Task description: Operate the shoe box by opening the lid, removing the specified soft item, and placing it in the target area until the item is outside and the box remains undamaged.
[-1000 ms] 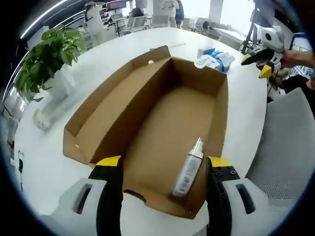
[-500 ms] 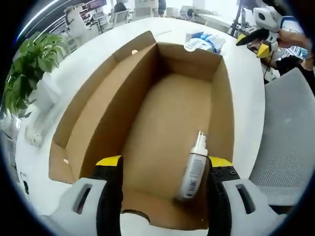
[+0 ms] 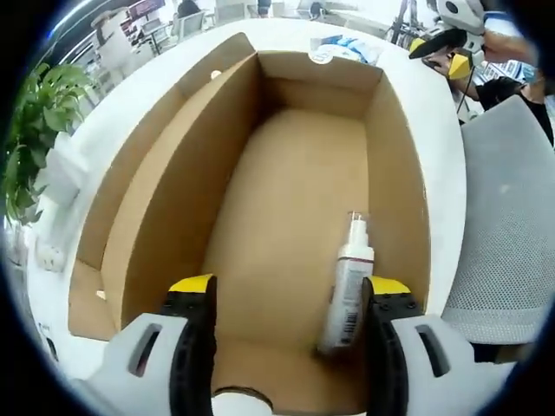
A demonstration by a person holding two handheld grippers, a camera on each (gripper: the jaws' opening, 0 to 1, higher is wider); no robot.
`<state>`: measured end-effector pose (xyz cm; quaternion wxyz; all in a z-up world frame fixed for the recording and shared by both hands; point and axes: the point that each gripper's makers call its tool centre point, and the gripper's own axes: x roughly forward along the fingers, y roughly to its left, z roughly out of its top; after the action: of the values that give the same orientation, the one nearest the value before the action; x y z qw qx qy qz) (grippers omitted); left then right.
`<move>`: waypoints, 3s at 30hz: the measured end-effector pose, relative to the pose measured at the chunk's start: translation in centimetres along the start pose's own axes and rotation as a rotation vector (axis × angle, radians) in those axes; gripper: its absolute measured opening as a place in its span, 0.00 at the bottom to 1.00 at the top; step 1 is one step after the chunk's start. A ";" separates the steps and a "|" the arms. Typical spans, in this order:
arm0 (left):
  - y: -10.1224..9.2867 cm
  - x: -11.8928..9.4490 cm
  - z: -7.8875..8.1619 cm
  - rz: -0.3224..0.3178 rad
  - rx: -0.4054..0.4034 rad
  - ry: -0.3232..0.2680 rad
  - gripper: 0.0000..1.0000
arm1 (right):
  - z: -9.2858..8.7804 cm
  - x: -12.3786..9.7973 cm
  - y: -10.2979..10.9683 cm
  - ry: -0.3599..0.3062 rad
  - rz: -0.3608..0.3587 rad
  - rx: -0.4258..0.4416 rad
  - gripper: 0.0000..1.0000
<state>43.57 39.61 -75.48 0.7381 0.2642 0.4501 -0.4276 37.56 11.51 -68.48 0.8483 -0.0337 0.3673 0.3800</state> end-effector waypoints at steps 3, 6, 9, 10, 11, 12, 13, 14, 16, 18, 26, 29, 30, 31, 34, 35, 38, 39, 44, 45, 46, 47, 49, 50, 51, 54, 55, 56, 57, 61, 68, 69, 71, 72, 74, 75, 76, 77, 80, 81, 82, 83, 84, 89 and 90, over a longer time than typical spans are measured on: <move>0.4 0.1 0.0 0.004 0.004 -0.002 0.73 | 0.0 0.0 0.0 0.001 -0.003 0.004 0.44; 0.9 0.0 0.2 0.018 0.000 -0.008 0.72 | 0.0 0.1 0.1 -0.001 -0.002 0.008 0.44; 1.4 0.1 0.3 0.033 -0.005 -0.008 0.71 | -0.1 0.3 0.3 0.001 0.000 0.010 0.44; 1.4 0.1 0.3 0.034 -0.004 -0.009 0.70 | -0.1 0.3 0.4 0.001 0.000 0.010 0.44; 1.3 0.1 0.3 0.030 -0.001 -0.007 0.70 | -0.1 0.3 0.5 0.001 0.001 0.011 0.44; 1.2 0.1 0.4 0.027 0.003 -0.008 0.70 | -0.2 0.4 0.5 0.001 0.002 0.012 0.44; 1.1 0.1 0.5 0.020 0.011 -0.011 0.70 | -0.2 0.4 0.5 0.001 0.002 0.013 0.44; 0.8 0.1 0.5 0.008 0.014 -0.015 0.70 | -0.2 0.4 0.5 0.001 0.003 0.013 0.44; 0.2 0.0 0.7 -0.030 0.013 -0.029 0.70 | -0.2 0.4 0.5 0.001 0.003 0.015 0.44; -0.7 0.1 0.5 -0.079 0.025 -0.022 0.69 | -0.3 0.3 0.4 0.000 0.001 0.019 0.44; -0.2 0.8 0.2 -0.055 0.098 0.013 0.73 | -0.6 0.2 0.1 0.002 -0.007 0.025 0.44; 0.1 0.7 0.4 -0.044 0.101 0.012 0.73 | -0.6 0.3 0.2 0.002 -0.005 0.024 0.44; 0.2 0.7 0.4 -0.039 0.099 0.012 0.73 | -0.6 0.3 0.2 0.003 -0.006 0.025 0.44; 0.4 0.7 0.4 -0.029 0.098 0.013 0.72 | -0.6 0.3 0.2 0.002 -0.007 0.026 0.44; 0.9 0.6 0.5 -0.013 0.091 0.007 0.71 | -0.6 0.3 0.2 -0.001 -0.008 0.031 0.44; 0.9 0.6 0.5 -0.011 0.090 0.006 0.70 | -0.6 0.3 0.3 0.000 -0.008 0.031 0.44; 1.0 0.4 0.6 -0.005 0.101 0.004 0.68 | -0.6 0.2 0.3 -0.001 -0.007 0.031 0.43; 0.9 0.3 0.6 -0.006 0.110 0.002 0.68 | -0.6 0.2 0.4 -0.002 -0.007 0.032 0.43; 0.2 0.4 0.2 -0.028 0.126 -0.002 0.65 | -0.8 0.2 0.3 -0.001 -0.011 0.038 0.43; 0.1 0.5 0.1 -0.031 0.130 0.001 0.65 | -0.9 0.2 0.3 0.001 -0.012 0.039 0.43; -0.1 0.7 -0.1 -0.035 0.142 0.013 0.64 | -1.0 0.2 0.3 0.003 -0.014 0.042 0.43; -0.2 0.8 -0.3 -0.035 0.151 0.021 0.63 | -1.0 0.2 0.3 0.003 -0.015 0.045 0.43; -0.4 1.1 -0.6 -0.039 0.174 0.033 0.60 | -1.2 0.3 0.4 0.003 -0.013 0.048 0.43; -0.5 1.3 -0.6 -0.043 0.183 0.037 0.58 | -1.3 0.3 0.5 0.006 -0.013 0.047 0.43; -0.7 1.4 -0.6 -0.046 0.190 0.037 0.56 | -1.4 0.3 0.6 0.007 -0.013 0.047 0.43; -1.4 1.9 -0.4 -0.075 0.216 0.016 0.50 | -1.5 0.3 0.7 0.009 -0.012 0.051 0.43; -1.6 2.0 -0.4 -0.081 0.215 0.015 0.46 | -1.6 0.3 0.7 0.010 -0.013 0.053 0.43; -1.8 2.2 -0.4 -0.090 0.221 0.014 0.42 | -1.7 0.3 0.6 0.010 -0.013 0.056 0.43; -2.0 2.4 -0.5 -0.092 0.230 0.020 0.39 | -1.8 0.3 0.6 0.011 -0.015 0.059 0.43; -1.9 2.8 -0.9 -0.097 0.351 0.038 0.23 | -2.0 0.1 0.6 0.012 -0.016 0.063 0.42; -1.5 2.9 -0.6 -0.099 0.269 -0.015 0.20 | -2.3 0.1 0.6 0.010 -0.019 0.073 0.41; -1.6 2.7 -0.7 -0.097 0.262 -0.014 0.20 | -2.3 0.1 0.8 0.011 -0.018 0.072 0.41; -1.7 2.5 -0.8 -0.096 0.256 -0.015 0.20 | -2.3 0.1 0.8 0.010 -0.017 0.074 0.41; -1.6 2.3 -0.7 -0.087 0.257 -0.020 0.20 | -2.3 0.1 0.8 0.008 -0.016 0.075 0.41; -1.6 2.0 -0.5 -0.084 0.246 -0.031 0.20 | -2.1 0.2 0.9 0.006 -0.015 0.075 0.41; -1.6 1.9 -0.4 -0.084 0.241 -0.036 0.20 | -2.1 0.2 1.0 0.004 -0.013 0.076 0.41; -1.7 1.7 -0.3 -0.083 0.237 -0.042 0.20 | -1.9 0.3 1.1 0.000 -0.011 0.075 0.41; -1.8 1.5 -0.1 -0.081 0.238 -0.044 0.20 | -1.8 0.3 1.2 -0.001 -0.009 0.074 0.41; -1.9 1.0 0.3 -0.076 0.244 -0.056 0.19 | -1.2 0.6 1.5 -0.009 0.000 0.067 0.41; -2.0 0.8 0.5 -0.074 0.246 -0.063 0.19 | -1.1 0.6 1.5 -0.010 0.002 0.065 0.41; -2.0 0.7 0.6 -0.073 0.247 -0.067 0.19 | -0.9 0.8 1.7 -0.012 0.007 0.061 0.41; -2.0 0.5 0.9 -0.072 0.248 -0.072 0.20 | -0.7 0.8 1.7 -0.013 0.010 0.058 0.41; -2.1 0.4 1.0 -0.071 0.251 -0.077 0.20 | -0.5 0.9 1.9 -0.016 0.014 0.054 0.41; -2.3 -0.4 2.4 -0.075 0.248 -0.111 0.20 | 0.3 1.2 2.1 -0.027 0.025 0.042 0.41; -2.4 -0.7 2.8 -0.074 0.248 -0.122 0.20 | 0.5 1.2 2.2 -0.029 0.026 0.040 0.41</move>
<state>42.54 36.52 -73.63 0.7096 0.3100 0.3574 -0.5221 36.90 13.98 -68.43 0.8490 -0.0064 0.3630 0.3840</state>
